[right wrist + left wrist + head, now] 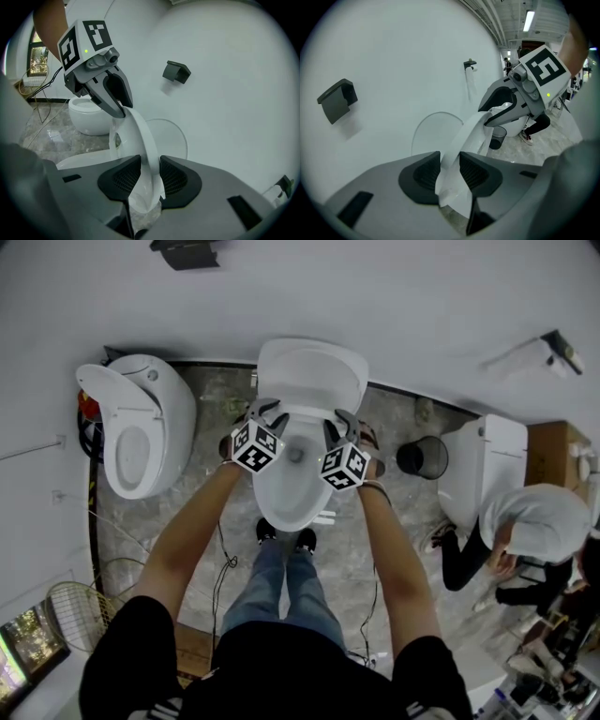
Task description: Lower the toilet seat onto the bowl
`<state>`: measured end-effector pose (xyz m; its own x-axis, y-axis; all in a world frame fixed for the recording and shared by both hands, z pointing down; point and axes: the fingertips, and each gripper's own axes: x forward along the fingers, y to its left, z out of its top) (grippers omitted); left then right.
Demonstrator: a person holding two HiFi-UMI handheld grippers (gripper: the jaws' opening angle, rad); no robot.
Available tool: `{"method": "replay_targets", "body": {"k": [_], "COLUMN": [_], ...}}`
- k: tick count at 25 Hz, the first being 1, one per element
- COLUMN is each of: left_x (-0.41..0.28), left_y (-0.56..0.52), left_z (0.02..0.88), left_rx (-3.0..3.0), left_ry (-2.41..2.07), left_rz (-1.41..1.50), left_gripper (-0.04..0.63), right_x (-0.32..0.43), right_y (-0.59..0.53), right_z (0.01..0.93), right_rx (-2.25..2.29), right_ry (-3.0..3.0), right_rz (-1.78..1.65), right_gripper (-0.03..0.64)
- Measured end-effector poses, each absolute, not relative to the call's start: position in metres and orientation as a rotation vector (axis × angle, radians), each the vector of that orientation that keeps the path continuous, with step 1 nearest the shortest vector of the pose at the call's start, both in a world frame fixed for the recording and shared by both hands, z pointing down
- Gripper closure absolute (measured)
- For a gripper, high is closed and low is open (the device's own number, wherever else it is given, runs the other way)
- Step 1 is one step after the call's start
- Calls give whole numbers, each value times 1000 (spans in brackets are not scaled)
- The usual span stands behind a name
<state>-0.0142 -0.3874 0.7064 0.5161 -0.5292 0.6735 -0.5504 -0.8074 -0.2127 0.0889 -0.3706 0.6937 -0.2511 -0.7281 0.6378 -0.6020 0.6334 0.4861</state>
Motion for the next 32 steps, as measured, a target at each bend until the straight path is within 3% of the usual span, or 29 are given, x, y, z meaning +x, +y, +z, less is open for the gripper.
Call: {"method": "replay_targets", "body": {"k": [13, 32], "left_x": [-27, -42], "left_y": [-330, -246], "left_z": [719, 752], "left_rx": [2676, 2766], "left_ry": [-910, -802], "left_rz": [1203, 1512], "left_gripper": [457, 457], "right_x": [78, 64], "right_y": [-314, -232], "right_z": [706, 736], "right_rx": [1007, 954], "right_ry": [-1943, -1937], "right_rz": [-181, -171], "right_gripper": [477, 483]}}
